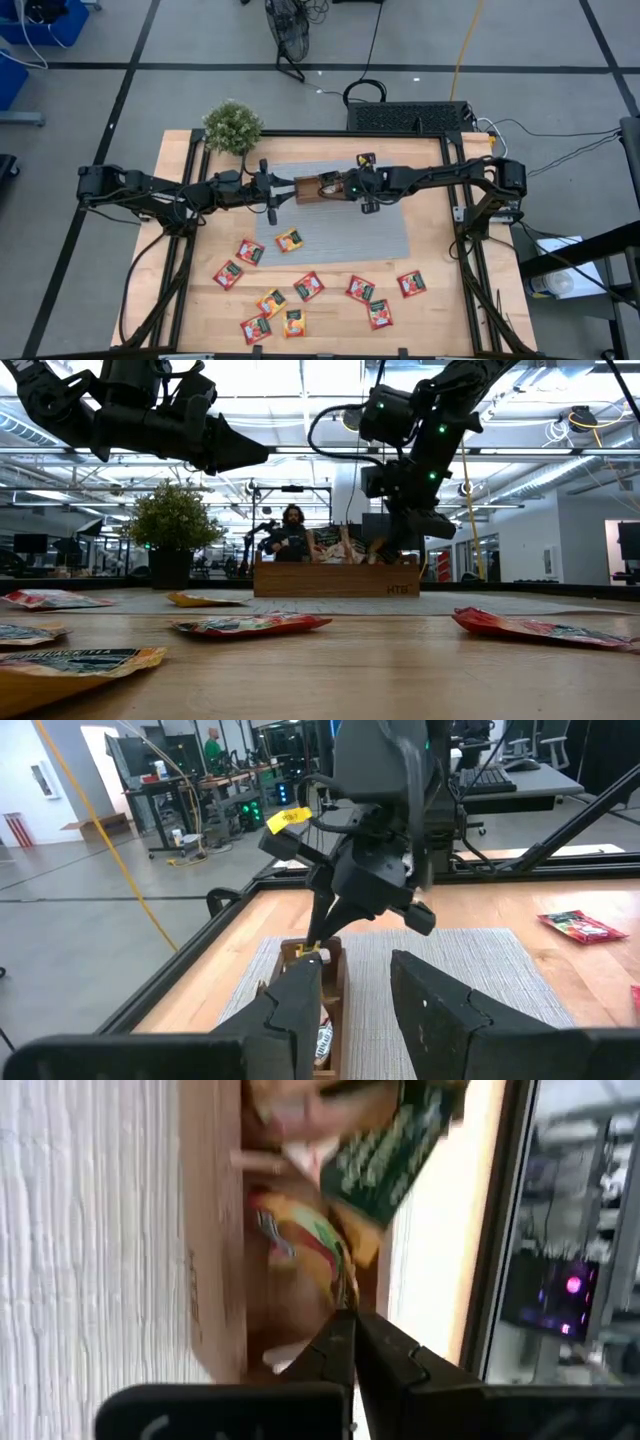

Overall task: Pick & Place Tea
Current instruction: Put the yellow tea bag into the right section of the wooden organizer

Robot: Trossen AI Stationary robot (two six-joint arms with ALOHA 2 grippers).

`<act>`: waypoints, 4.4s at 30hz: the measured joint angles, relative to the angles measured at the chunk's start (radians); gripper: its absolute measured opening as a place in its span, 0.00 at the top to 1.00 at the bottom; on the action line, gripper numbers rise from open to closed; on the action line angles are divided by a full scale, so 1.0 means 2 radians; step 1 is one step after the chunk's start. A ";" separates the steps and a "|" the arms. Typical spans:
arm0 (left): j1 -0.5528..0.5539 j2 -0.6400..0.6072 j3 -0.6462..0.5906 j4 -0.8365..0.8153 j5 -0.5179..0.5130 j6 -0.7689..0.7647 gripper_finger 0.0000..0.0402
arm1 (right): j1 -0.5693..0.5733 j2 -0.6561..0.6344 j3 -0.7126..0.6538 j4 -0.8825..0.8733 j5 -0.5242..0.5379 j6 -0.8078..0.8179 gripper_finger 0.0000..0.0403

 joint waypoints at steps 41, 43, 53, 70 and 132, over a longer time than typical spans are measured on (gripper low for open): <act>-0.001 0.127 0.145 -0.054 -0.052 -0.094 0.68 | 0.040 -0.001 0.121 -0.163 0.146 0.101 1.00; -0.001 0.157 0.176 -0.083 -0.052 -0.091 0.68 | 0.043 -0.001 0.121 -0.160 0.145 0.105 1.00; 0.000 0.253 0.260 -0.104 -0.051 -0.078 0.68 | 0.056 -0.003 0.121 -0.142 0.144 0.103 1.00; 0.019 0.268 0.275 -0.105 -0.057 -0.081 0.68 | 0.108 -0.070 0.121 -0.108 0.129 0.115 1.00; -0.015 0.268 0.274 -0.220 -0.038 -0.056 0.68 | 0.058 -0.062 -0.150 0.150 -0.062 0.008 1.00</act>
